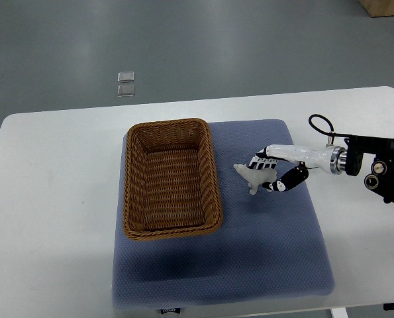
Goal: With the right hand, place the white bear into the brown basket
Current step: 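Close the right hand fingers around the white bear, then lift the bear and carry it with the right hand over the basket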
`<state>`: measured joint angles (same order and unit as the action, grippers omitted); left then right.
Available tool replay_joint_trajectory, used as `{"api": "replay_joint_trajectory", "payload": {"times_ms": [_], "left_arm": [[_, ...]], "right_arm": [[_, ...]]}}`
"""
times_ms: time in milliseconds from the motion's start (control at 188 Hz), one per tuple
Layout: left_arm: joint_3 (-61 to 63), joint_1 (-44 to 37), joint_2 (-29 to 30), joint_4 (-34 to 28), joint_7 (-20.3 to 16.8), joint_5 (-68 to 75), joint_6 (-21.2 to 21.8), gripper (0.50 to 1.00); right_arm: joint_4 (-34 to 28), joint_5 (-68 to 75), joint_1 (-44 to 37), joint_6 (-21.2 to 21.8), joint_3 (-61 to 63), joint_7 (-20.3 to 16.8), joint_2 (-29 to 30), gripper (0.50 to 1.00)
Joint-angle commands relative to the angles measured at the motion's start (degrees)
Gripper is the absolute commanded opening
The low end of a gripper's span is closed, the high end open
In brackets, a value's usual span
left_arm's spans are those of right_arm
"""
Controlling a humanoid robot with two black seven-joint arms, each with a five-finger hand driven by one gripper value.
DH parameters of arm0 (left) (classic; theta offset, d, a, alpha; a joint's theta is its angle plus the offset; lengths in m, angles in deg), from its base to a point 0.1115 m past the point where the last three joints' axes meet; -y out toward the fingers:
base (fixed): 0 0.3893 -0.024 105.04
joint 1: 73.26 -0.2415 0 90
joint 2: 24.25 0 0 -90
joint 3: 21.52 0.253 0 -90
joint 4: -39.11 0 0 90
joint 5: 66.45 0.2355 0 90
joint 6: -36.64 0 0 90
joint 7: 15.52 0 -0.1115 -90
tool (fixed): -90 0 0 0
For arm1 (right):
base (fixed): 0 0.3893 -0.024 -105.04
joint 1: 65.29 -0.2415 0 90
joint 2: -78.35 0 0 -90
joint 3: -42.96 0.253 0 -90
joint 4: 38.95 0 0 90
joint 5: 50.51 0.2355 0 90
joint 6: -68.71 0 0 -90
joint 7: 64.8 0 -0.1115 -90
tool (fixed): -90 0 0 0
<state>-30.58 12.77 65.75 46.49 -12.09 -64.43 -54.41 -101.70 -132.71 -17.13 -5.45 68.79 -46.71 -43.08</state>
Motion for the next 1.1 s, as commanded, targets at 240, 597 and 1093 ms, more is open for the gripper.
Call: {"api": "replay_joint_trajectory", "payload": {"times_ms": [240,597,1093], "left_arm": [[0.0,0.01,0.0,0.0,0.0,0.0,-0.01,1.0],[0.0,0.01,0.0,0.0,0.0,0.0,-0.01,1.0],[0.0,0.01,0.0,0.0,0.0,0.0,-0.01,1.0]], "right_arm": [[-0.18,0.82,-5.97,-0.02,0.97,2.65,0.23,0.5],[2.11,0.47,-13.09,-1.43,0.44,2.22,9.02,0.5],[7.64,-0.06,-15.82,-2.84,-4.3,-0.6,23.43,0.5]]}}
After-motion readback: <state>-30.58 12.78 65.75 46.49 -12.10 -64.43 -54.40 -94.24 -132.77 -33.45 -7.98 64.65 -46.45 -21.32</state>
